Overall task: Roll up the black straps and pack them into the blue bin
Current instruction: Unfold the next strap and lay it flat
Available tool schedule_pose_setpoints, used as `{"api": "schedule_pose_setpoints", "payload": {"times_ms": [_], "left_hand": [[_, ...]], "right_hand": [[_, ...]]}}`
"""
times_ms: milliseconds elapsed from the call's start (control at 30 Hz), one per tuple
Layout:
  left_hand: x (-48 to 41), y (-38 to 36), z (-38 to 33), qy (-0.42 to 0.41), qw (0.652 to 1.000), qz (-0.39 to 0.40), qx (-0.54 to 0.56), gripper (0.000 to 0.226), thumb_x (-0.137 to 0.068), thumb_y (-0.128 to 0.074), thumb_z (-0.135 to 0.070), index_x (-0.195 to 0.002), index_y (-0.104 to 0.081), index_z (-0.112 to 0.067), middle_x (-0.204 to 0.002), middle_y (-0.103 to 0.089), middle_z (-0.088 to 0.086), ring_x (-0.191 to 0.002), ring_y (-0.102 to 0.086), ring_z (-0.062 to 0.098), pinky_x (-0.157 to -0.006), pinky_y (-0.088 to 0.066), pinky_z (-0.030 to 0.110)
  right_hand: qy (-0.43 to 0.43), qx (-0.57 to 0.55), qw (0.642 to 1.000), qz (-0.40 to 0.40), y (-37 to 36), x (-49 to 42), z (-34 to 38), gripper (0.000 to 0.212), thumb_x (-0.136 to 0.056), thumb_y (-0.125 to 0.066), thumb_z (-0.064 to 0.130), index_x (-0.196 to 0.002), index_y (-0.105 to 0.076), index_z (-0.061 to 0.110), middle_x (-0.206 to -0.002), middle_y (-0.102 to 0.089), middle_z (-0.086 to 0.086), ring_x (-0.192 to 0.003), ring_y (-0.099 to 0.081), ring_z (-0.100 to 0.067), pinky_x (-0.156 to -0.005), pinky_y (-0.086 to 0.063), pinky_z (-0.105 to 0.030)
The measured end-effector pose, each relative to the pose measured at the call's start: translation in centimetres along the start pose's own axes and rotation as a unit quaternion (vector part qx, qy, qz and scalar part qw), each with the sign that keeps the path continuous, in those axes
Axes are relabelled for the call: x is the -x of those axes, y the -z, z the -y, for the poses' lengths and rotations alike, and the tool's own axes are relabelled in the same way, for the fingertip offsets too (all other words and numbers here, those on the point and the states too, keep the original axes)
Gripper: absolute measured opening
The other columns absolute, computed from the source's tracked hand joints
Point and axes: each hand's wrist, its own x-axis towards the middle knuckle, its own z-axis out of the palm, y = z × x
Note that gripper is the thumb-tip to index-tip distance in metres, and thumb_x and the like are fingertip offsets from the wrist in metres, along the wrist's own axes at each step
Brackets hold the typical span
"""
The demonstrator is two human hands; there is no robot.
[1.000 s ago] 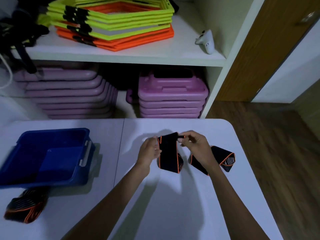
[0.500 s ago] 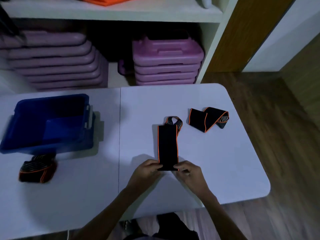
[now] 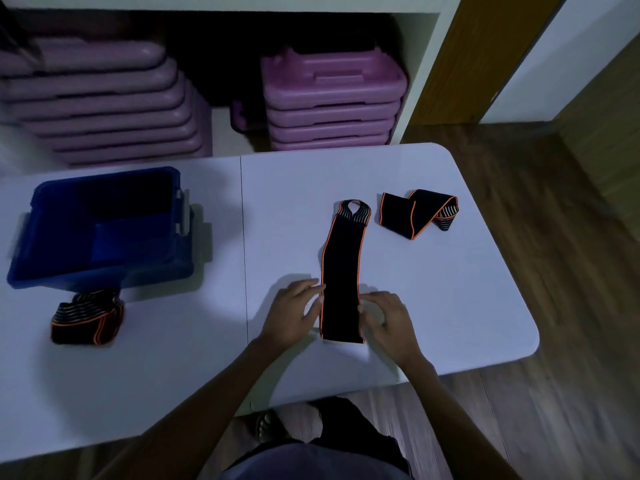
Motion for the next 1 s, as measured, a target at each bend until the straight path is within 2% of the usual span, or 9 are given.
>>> {"api": "schedule_pose_setpoints", "payload": {"times_ms": [133,200,300,433,500,567,667,900,1000], "left_hand": [[-3.3,-0.4,0.2,-0.033,0.981,0.123,-0.143,0.065,-0.088,-0.027,-0.055,-0.141,-0.038,-0.019,-0.153,-0.031,0.002,-0.141,-0.028,0.023,-0.104,-0.033,0.043],[-4.0,-0.9,0.6,-0.047,0.958,0.195,-0.206,0.078,-0.082,-0.019,-0.062,-0.145,-0.029,-0.018,-0.156,-0.020,0.003,-0.144,-0.016,0.027,-0.110,-0.022,0.051],[-3.9,-1.4,1.2,-0.050,0.934,0.212,-0.284,0.086,-0.077,-0.009,-0.068,-0.145,-0.030,-0.019,-0.156,-0.021,0.002,-0.144,-0.013,0.030,-0.109,-0.016,0.060],[-4.3,-1.7,1.3,-0.024,0.929,0.264,-0.259,0.084,-0.079,-0.013,-0.071,-0.149,-0.008,-0.024,-0.158,0.007,-0.003,-0.145,0.014,0.024,-0.111,0.006,0.057],[-5.1,-1.5,1.2,-0.005,0.944,0.249,-0.216,0.073,-0.089,-0.035,-0.060,-0.148,-0.015,-0.024,-0.158,0.006,-0.003,-0.144,0.015,0.020,-0.111,0.008,0.055],[-6.1,-1.4,1.3,-0.009,0.958,0.206,-0.198,0.062,-0.093,-0.039,-0.048,-0.147,-0.023,-0.021,-0.159,-0.002,0.000,-0.145,0.011,0.016,-0.112,0.006,0.053],[-8.1,-1.6,1.8,-0.036,0.956,0.176,-0.232,0.061,-0.094,-0.026,-0.048,-0.147,-0.023,-0.018,-0.159,-0.009,0.002,-0.146,0.004,0.017,-0.111,0.000,0.054],[-12.8,-1.4,2.8,-0.001,0.925,0.241,-0.294,0.075,-0.090,-0.029,-0.062,-0.149,-0.004,-0.024,-0.159,0.005,-0.003,-0.145,0.010,0.022,-0.110,0.004,0.059],[-13.1,-1.3,3.5,-0.005,0.932,0.218,-0.289,0.078,-0.086,-0.019,-0.072,-0.148,-0.018,-0.024,-0.158,-0.010,-0.003,-0.146,-0.002,0.024,-0.109,-0.003,0.062]], "right_hand": [[-0.034,0.143,0.979,0.138,-0.2,-3.2,-0.6,0.082,-0.078,-0.029,0.072,-0.147,-0.031,0.027,-0.154,-0.034,0.004,-0.142,-0.027,-0.022,-0.111,-0.029,-0.044],[-0.020,0.230,0.950,0.210,-0.6,-4.3,-1.1,0.109,-0.064,-0.002,0.090,-0.152,-0.012,0.027,-0.162,-0.010,0.004,-0.149,-0.006,-0.024,-0.115,-0.015,-0.043],[0.015,0.299,0.925,0.235,-1.0,-4.9,-1.4,0.124,-0.053,0.021,0.089,-0.153,-0.008,0.020,-0.162,-0.002,-0.001,-0.149,0.000,-0.029,-0.117,-0.010,-0.047],[0.016,0.284,0.925,0.251,-0.9,-5.2,-1.3,0.111,-0.065,0.001,0.086,-0.153,-0.006,0.019,-0.162,0.005,-0.004,-0.149,0.007,-0.025,-0.118,-0.002,-0.045],[0.008,0.239,0.948,0.208,-0.7,-5.9,-1.3,0.091,-0.081,-0.023,0.076,-0.152,-0.015,0.020,-0.162,-0.003,-0.003,-0.149,0.002,-0.021,-0.118,-0.004,-0.042],[0.007,0.215,0.963,0.161,-0.5,-7.1,-1.3,0.077,-0.089,-0.034,0.064,-0.151,-0.019,0.021,-0.162,-0.011,-0.001,-0.149,-0.005,-0.020,-0.118,-0.009,-0.040],[0.017,0.239,0.955,0.174,-0.3,-9.4,-1.2,0.071,-0.094,-0.030,0.059,-0.152,-0.015,0.021,-0.162,-0.007,0.001,-0.149,-0.002,-0.021,-0.118,-0.009,-0.041],[-0.004,0.304,0.914,0.267,-0.7,-14.7,-1.7,0.078,-0.094,-0.034,0.059,-0.153,-0.002,0.019,-0.162,0.006,-0.001,-0.149,0.008,-0.024,-0.118,-0.004,-0.046],[0.000,0.309,0.908,0.284,-1.0,-16.4,-1.7,0.083,-0.092,-0.034,0.063,-0.153,0.003,0.020,-0.162,0.009,-0.001,-0.148,0.012,-0.027,-0.118,0.000,-0.048]]}}
